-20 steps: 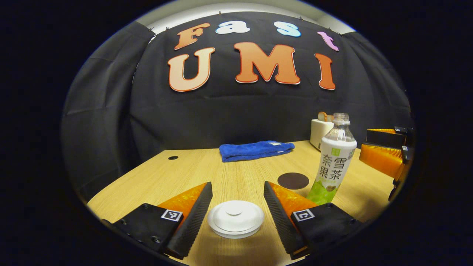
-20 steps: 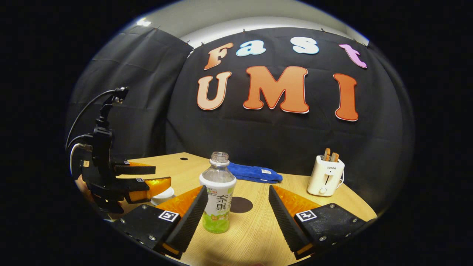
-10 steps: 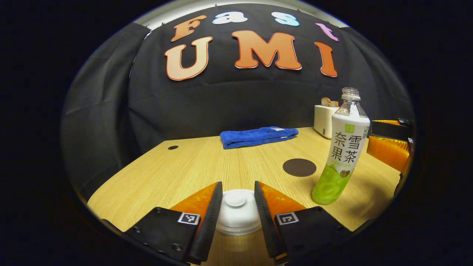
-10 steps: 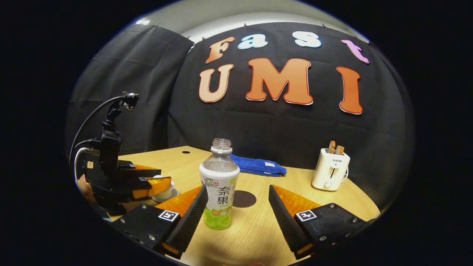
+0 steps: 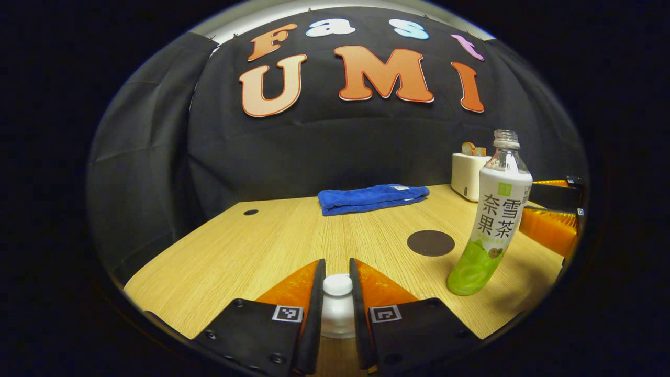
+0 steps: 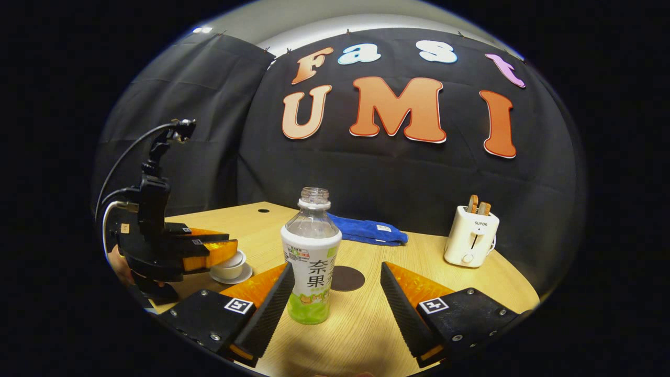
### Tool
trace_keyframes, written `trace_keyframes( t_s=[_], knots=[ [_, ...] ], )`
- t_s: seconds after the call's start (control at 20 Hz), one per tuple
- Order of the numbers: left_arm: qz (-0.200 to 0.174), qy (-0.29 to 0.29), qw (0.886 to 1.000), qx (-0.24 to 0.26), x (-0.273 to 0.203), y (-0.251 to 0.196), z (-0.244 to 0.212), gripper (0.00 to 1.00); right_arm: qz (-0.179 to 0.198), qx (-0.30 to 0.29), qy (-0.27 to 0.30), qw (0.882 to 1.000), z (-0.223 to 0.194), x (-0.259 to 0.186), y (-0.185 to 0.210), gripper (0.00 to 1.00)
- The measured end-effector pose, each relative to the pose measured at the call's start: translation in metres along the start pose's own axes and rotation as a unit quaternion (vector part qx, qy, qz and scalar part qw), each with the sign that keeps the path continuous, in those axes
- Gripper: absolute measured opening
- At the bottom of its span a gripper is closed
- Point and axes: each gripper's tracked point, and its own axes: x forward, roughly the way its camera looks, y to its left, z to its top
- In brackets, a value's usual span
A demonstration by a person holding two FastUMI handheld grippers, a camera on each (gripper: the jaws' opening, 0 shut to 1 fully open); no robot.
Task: Open the teacup lid with one hand, grasp the water bottle and pour water into the teacup with the other hand; after pouring, place the water bottle on the coaster and then close the teacup lid.
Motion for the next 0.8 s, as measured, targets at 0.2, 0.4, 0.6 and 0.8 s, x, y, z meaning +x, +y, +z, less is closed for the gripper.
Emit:
trace_keyframes(
  t_s=[0.2, 0.4, 0.6, 0.8],
  knots=[
    [0.015, -0.029, 0.999, -0.011, -0.005, 0.014, 0.021, 0.32, 0.010, 0.005, 0.016, 1.000, -0.010, 0.010, 0.008, 0.99],
    [0.030, -0.041, 0.999, -0.020, -0.011, 0.031, 0.030, 0.30, 0.016, 0.012, 0.035, 0.999, -0.019, 0.023, 0.016, 0.99],
    [0.047, -0.043, 0.998, -0.027, -0.018, 0.051, 0.027, 0.32, 0.021, 0.017, 0.056, 0.998, -0.026, 0.034, 0.027, 0.93],
    [0.057, -0.041, 0.997, -0.035, -0.026, 0.067, 0.020, 0.30, 0.015, 0.008, 0.062, 0.998, -0.027, 0.041, 0.034, 0.72]
  ],
)
